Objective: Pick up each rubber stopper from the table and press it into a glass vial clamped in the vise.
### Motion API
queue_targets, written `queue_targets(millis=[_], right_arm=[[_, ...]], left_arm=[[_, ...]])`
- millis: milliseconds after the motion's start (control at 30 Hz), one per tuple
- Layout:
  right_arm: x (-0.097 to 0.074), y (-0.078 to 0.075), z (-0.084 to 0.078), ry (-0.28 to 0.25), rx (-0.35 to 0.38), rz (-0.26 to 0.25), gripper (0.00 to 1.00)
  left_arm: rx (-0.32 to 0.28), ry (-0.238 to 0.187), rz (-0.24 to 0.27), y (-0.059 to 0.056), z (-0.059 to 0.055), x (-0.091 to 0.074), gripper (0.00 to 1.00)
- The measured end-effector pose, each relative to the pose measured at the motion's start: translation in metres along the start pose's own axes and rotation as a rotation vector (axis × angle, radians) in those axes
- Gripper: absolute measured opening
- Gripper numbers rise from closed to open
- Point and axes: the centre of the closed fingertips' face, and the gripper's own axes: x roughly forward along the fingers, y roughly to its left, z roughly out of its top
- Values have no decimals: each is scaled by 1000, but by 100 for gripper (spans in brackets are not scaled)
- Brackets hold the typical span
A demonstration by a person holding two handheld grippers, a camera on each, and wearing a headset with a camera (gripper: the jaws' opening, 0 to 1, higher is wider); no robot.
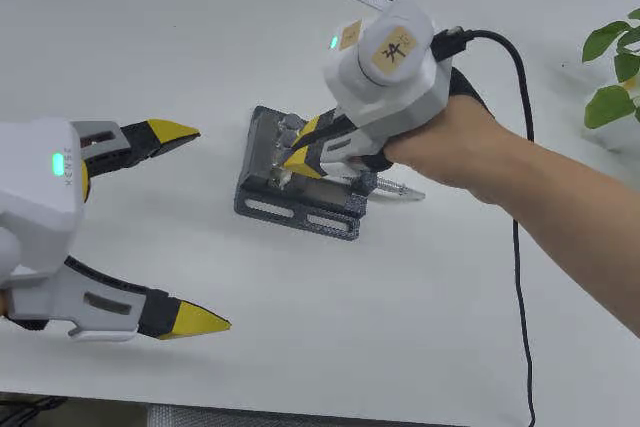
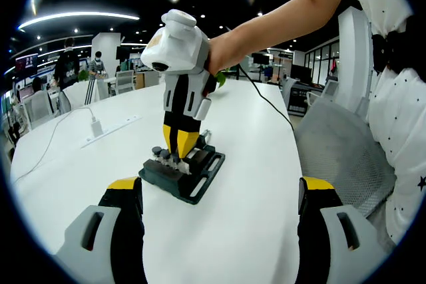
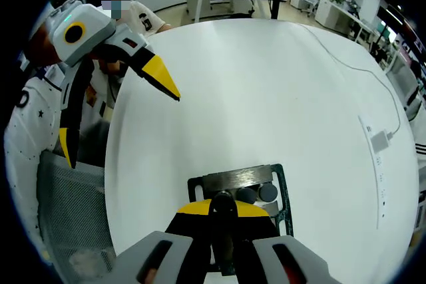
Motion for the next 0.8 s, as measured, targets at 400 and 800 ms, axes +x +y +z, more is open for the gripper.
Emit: queue_targets(millis=[400, 800], right_arm=[[1, 1, 0, 27, -19, -16, 5], [1, 6, 4, 72, -12, -20, 4]], left_arm=[[-5, -5, 1, 0, 0, 0, 97], [-12, -11, -6, -1, 0, 3, 96]])
